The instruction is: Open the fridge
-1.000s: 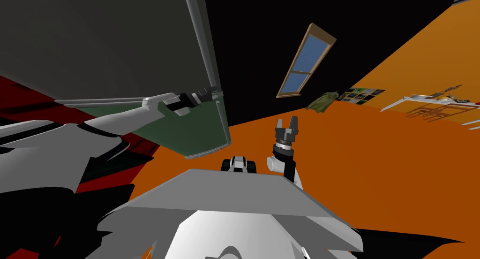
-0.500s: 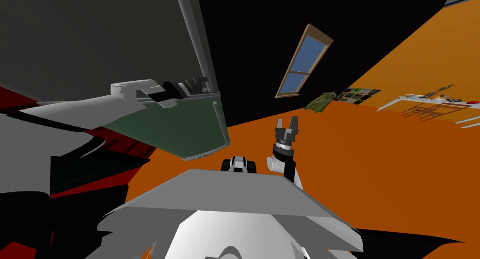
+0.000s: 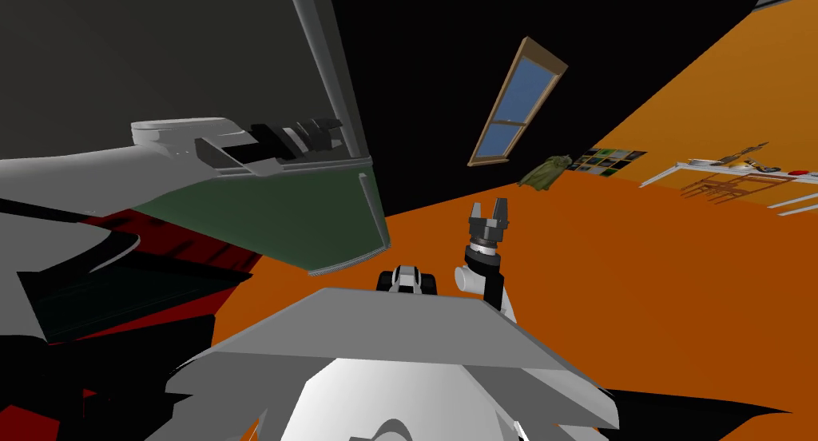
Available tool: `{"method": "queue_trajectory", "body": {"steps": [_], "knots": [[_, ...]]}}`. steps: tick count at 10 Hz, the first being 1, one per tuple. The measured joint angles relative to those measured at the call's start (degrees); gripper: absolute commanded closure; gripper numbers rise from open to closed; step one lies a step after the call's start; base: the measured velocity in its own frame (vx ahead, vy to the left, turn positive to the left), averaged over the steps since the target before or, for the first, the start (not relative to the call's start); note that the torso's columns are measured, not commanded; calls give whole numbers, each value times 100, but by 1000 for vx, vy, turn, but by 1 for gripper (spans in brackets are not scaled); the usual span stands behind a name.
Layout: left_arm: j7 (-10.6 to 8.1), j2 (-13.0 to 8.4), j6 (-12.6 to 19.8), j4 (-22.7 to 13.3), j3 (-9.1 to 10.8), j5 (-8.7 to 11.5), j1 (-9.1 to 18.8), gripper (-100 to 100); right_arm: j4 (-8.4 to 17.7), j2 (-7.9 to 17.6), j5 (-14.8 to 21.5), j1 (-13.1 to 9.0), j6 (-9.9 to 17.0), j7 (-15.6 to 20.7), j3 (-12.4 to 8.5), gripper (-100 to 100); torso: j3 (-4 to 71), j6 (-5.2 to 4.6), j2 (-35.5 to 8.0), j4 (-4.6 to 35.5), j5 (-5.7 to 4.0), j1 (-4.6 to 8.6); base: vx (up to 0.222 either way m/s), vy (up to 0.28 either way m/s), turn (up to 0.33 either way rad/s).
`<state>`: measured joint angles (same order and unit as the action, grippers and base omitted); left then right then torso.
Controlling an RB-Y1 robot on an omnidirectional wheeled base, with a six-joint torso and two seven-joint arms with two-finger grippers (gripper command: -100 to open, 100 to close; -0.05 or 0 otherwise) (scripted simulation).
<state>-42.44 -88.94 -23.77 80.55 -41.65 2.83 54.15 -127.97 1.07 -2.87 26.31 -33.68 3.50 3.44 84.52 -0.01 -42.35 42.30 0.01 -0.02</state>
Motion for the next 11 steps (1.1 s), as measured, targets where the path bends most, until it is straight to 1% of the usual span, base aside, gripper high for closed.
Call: {"method": "queue_trajectory", "body": {"steps": [1,2,3,4,5,6,7,8,9,10,11], "knots": [[-36,-85,8,37,-27,21,34,-100,0,0,0,1,0,0,1,0,16,-1,27,-6,-6,17,64,-35,-5],[-48,-96,10,42,-30,25,39,100,0,0,0,1,0,0,0,0,13,0,16,-6,-3,5,6,-5,20],[-47,-100,18,30,-39,22,27,100,0,0,0,1,0,0,-1,0,-2,-11,-6,7,-6,1,-214,87,48],[-46,-131,-49,148,-13,58,54,100,0,1,0,-3,0,0,-1,0,-41,-23,-71,14,-6,4,-268,144,-30],[-25,-69,-90,238,-6,74,56,100,1,1,0,-4,1,0,-1,0,-45,-9,-67,19,-2,3,-230,111,-49],[-42,-12,-178,284,-53,61,108,100,1,1,0,-4,1,0,-1,0,-28,10,-42,25,-4,8,-250,119,19],[-66,-44,-276,401,-40,106,107,100,1,1,0,-3,1,0,-1,0,-23,6,-36,26,-9,8,-293,124,17],[-137,0,-378,457,-91,73,253,100,1,1,0,-4,1,0,-1,0,-18,0,-29,15,-7,12,-318,127,-6],[-134,64,-490,522,-81,95,270,100,1,1,0,-4,1,0,-1,0,-9,1,-13,7,-3,6,-220,81,-9],[-117,84,-524,594,-74,108,277,100,1,0,0,-3,1,0,0,0,17,1,29,-6,-5,16,-182,41,5],[-93,26,-531,786,-16,184,222,100,1,0,0,-2,1,0,0,0,29,-1,43,-13,-7,22,-214,57,6]]}}
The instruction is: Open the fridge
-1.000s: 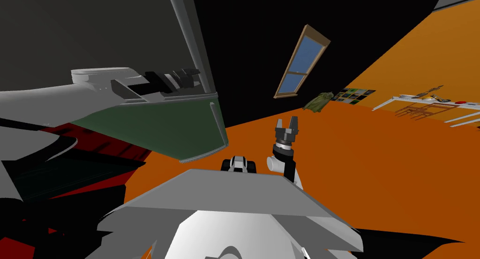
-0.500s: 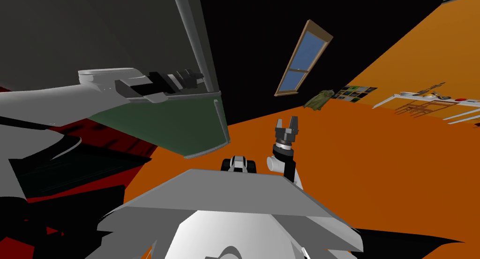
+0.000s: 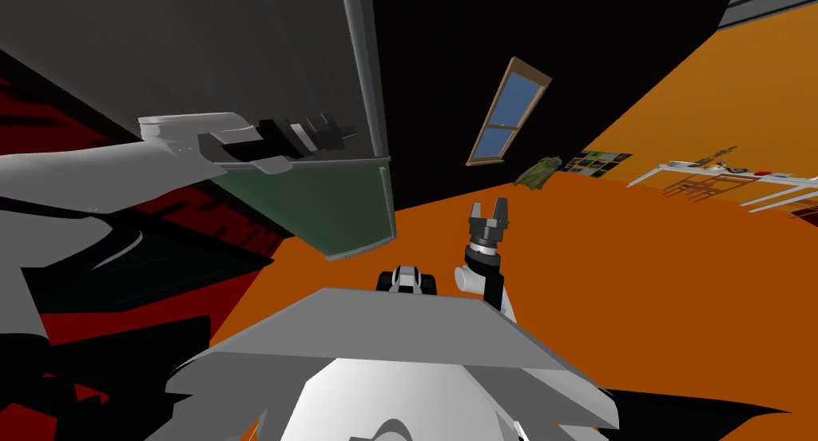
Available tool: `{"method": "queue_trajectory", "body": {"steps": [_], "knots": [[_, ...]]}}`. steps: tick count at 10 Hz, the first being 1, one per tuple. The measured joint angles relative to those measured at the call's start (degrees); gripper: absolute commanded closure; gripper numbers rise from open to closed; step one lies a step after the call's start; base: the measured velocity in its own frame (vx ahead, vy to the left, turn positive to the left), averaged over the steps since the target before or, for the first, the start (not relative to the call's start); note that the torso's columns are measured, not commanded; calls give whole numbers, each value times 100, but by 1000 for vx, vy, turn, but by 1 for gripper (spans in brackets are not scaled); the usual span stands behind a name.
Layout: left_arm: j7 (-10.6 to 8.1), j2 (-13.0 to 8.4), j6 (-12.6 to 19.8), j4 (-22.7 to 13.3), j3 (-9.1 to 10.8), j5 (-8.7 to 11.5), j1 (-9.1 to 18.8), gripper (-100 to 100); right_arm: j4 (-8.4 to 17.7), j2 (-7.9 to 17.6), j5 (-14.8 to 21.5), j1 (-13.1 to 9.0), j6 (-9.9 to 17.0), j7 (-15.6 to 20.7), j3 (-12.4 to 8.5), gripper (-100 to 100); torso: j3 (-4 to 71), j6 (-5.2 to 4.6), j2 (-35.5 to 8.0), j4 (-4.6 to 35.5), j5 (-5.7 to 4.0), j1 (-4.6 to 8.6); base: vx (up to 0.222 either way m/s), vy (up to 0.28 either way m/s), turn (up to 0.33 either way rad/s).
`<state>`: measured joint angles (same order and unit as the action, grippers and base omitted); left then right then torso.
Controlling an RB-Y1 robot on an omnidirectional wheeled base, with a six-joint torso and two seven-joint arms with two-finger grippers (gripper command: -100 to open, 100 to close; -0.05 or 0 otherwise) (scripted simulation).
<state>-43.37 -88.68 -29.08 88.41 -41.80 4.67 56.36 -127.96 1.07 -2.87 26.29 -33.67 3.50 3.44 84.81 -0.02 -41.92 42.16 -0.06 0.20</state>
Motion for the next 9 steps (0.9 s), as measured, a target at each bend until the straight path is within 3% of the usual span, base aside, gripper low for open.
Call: {"method": "queue_trajectory", "body": {"steps": [2,3,5,6,9], "knots": [[-59,14,-159,198,-14,31,109,100,0,1,0,0,0,0,-1,0,-21,2,-32,11,12,-39,-249,122,-5],[-130,146,-325,116,-110,-53,281,100,0,1,0,-1,0,0,-1,0,-36,2,-55,17,14,-39,-221,90,-9],[-74,94,-339,328,-34,42,177,100,0,0,0,1,0,0,0,0,-4,2,-2,4,1,-3,-58,36,6],[-70,87,-331,339,-29,46,174,-100,0,0,0,2,0,0,0,0,9,-2,14,-5,-1,3,139,9,-62],[-154,-18,-326,390,-48,85,256,-100,-1,1,0,6,-1,0,0,0,-3,1,-6,1,10,-28,196,43,-49]]}}
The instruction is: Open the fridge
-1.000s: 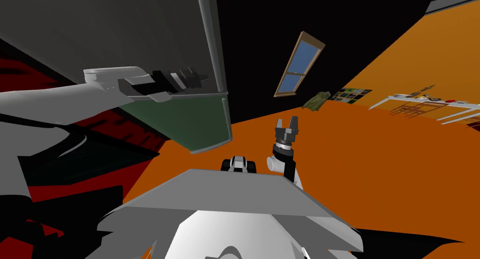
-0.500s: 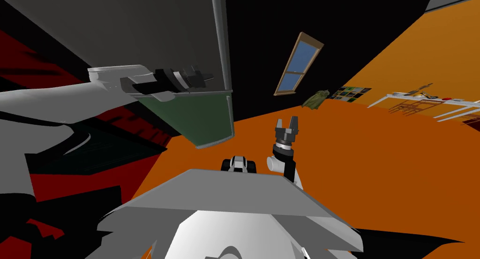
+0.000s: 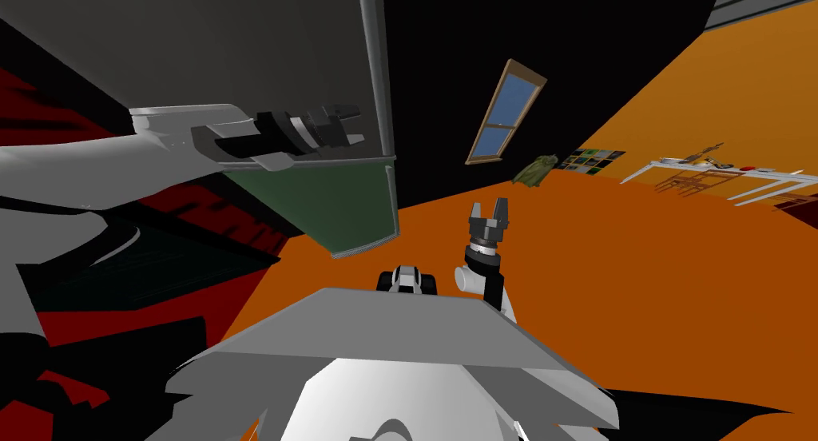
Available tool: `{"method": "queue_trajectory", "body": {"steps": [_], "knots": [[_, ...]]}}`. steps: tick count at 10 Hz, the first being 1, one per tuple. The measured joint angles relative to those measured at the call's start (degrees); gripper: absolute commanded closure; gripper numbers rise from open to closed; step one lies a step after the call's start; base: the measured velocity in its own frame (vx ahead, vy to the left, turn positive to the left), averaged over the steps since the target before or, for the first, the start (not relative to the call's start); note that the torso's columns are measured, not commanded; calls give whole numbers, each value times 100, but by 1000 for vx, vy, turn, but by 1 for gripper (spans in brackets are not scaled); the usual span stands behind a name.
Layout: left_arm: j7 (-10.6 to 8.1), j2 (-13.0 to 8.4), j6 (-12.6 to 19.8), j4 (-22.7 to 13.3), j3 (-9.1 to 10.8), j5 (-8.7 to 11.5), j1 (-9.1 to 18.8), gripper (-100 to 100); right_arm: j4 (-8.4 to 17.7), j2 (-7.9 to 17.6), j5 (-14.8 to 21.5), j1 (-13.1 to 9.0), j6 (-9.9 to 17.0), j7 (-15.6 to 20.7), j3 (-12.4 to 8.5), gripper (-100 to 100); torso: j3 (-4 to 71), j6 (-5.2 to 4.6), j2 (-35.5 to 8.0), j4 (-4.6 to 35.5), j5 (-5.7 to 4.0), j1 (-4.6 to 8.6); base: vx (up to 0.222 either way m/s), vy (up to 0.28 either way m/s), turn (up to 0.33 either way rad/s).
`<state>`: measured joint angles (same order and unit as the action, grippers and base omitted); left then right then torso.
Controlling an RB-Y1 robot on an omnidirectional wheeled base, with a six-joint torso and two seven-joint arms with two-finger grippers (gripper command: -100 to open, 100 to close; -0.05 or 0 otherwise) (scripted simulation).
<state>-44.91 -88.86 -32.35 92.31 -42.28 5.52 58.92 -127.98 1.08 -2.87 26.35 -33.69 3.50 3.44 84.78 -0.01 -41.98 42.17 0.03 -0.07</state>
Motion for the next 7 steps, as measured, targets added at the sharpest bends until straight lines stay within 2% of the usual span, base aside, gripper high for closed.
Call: {"method": "queue_trajectory", "body": {"steps": [7], "knots": [[-217,-223,6,67,-58,81,218,-100,0,0,0,-1,0,0,0,0,-22,1,-34,12,-1,2,192,35,-53]]}}
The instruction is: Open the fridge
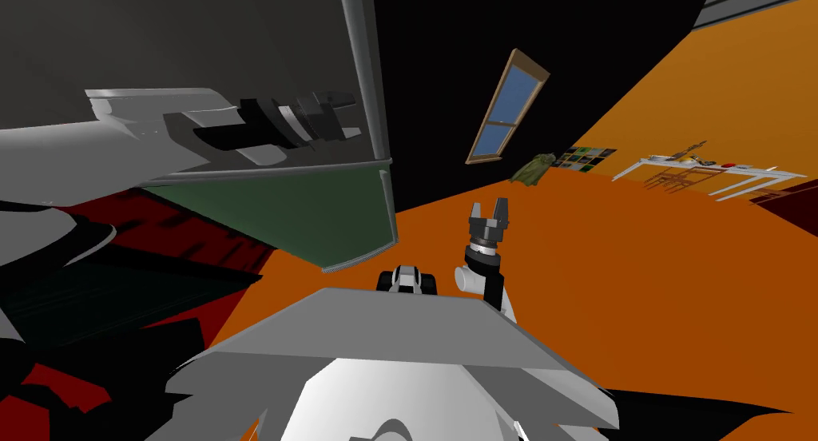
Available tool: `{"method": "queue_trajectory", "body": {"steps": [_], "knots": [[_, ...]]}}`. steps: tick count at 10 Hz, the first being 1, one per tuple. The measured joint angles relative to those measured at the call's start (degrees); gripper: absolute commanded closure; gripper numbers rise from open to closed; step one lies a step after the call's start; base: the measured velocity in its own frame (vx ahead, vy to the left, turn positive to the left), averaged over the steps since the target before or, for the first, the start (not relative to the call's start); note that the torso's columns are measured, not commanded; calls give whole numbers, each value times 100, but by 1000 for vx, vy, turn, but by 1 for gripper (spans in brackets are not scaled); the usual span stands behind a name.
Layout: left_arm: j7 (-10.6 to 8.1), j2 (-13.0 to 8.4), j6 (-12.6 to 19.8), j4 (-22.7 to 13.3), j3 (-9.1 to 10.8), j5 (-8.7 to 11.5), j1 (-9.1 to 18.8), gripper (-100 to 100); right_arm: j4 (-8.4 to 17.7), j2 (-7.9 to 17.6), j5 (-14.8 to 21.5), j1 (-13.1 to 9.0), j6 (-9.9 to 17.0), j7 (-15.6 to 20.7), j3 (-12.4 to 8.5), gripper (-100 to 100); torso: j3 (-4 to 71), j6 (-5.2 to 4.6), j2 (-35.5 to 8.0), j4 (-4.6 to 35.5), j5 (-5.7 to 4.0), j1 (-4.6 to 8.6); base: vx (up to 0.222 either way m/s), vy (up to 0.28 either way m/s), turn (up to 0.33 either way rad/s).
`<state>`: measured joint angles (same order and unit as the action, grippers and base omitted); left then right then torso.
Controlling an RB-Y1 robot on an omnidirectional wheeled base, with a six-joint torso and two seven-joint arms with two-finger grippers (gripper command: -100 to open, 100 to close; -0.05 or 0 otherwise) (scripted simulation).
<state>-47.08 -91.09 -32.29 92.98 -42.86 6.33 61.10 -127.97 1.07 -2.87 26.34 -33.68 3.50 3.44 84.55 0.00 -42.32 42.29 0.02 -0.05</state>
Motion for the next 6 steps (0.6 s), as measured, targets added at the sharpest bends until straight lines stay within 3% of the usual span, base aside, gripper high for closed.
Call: {"method": "queue_trajectory", "body": {"steps": [3,6], "knots": [[-106,-93,-14,7,-27,27,99,-100,0,0,0,0,0,0,0,0,6,0,10,-3,-1,4,194,49,-41],[-187,-220,-19,57,-44,70,184,-100,0,-1,0,-1,0,0,1,0,-7,-1,-10,3,-9,33,72,-26,-12]]}}
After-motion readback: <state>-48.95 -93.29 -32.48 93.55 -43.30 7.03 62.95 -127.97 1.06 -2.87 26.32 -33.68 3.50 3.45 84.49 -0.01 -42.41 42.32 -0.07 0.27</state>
